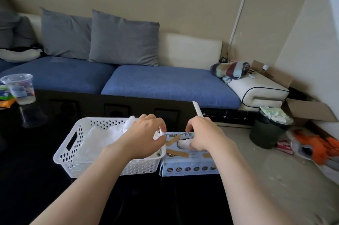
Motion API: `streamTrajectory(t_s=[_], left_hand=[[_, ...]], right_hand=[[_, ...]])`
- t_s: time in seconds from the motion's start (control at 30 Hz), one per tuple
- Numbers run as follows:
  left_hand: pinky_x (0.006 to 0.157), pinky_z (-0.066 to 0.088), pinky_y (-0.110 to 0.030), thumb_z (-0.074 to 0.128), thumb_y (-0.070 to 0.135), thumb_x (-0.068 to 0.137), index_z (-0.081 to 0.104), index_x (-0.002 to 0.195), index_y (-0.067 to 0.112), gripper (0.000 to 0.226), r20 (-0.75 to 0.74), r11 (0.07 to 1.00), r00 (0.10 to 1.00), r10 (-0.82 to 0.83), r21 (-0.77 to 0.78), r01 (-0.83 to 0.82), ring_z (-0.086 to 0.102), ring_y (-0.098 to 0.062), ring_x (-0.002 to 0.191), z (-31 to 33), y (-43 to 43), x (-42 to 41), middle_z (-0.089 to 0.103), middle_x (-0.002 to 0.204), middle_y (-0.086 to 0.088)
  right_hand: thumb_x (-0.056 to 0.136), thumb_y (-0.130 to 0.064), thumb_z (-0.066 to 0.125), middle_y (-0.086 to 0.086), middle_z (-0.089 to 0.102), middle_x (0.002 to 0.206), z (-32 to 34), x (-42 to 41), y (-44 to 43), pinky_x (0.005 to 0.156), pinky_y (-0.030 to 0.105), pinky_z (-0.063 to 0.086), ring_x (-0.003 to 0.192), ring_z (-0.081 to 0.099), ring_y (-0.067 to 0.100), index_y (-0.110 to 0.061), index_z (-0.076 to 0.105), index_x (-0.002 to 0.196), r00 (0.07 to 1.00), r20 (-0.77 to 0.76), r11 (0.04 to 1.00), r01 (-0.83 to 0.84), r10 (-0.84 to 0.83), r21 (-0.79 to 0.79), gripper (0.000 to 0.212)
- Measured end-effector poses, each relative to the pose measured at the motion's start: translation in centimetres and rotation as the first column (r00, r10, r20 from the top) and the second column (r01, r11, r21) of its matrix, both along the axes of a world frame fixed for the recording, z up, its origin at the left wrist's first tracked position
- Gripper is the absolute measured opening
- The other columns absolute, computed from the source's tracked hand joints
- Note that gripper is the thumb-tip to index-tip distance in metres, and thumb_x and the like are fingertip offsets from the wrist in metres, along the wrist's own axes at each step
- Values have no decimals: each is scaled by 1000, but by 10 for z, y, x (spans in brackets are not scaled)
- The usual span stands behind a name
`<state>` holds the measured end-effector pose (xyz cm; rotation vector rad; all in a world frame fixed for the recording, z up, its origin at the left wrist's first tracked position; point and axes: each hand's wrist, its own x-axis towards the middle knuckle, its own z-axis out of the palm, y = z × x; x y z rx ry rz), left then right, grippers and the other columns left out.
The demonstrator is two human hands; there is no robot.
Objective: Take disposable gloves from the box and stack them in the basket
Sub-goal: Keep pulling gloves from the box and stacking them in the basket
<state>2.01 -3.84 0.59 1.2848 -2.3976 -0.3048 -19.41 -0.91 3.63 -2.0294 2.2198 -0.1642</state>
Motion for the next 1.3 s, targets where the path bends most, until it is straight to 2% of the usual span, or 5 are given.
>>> streamTrajectory(t_s=[0.1,0.6,0.87,1.13,1.3], left_hand=[[101,43,-33,60,60,94,62,119,35,35,1,999,1000,-32,31,32,46,-11,117,-3,1,-12,57,119,13],[117,16,-57,61,78,79,57,136,32,74,245,993,969,-29,119,0,20,-14,149,-19,-5,-49,50,141,15],[117,11,-62,57,83,80,60,129,37,68,307,982,951,-42,186,-17,11,-19,157,-20,-7,-46,55,139,15],[116,12,-62,58,86,78,58,108,41,54,305,979,952,-38,200,-26,10,-18,157,-22,-8,-45,55,134,17],[114,15,-61,57,86,77,62,113,38,60,298,981,954,-40,192,-19,10,-18,156,-23,-7,-45,55,133,17]], right_hand=[[85,-13,85,1,56,121,-6,-18,0,80,38,58,99,66,27,-30,68,117,999,10,999,30,-31,23,40],[96,-35,79,-7,69,84,-42,-52,-13,64,22,48,72,67,11,-34,67,80,944,272,979,-152,185,-137,20],[107,-25,59,-15,77,98,-44,-48,-16,95,25,53,92,68,2,-23,83,98,913,290,929,-192,287,-316,26],[111,-34,53,-5,59,73,-38,-31,-19,58,15,40,60,52,4,-18,62,85,844,493,896,35,211,-444,32],[109,-40,56,-8,50,67,-21,-23,-16,57,13,39,57,47,1,-19,52,75,678,702,824,257,219,-505,40]])
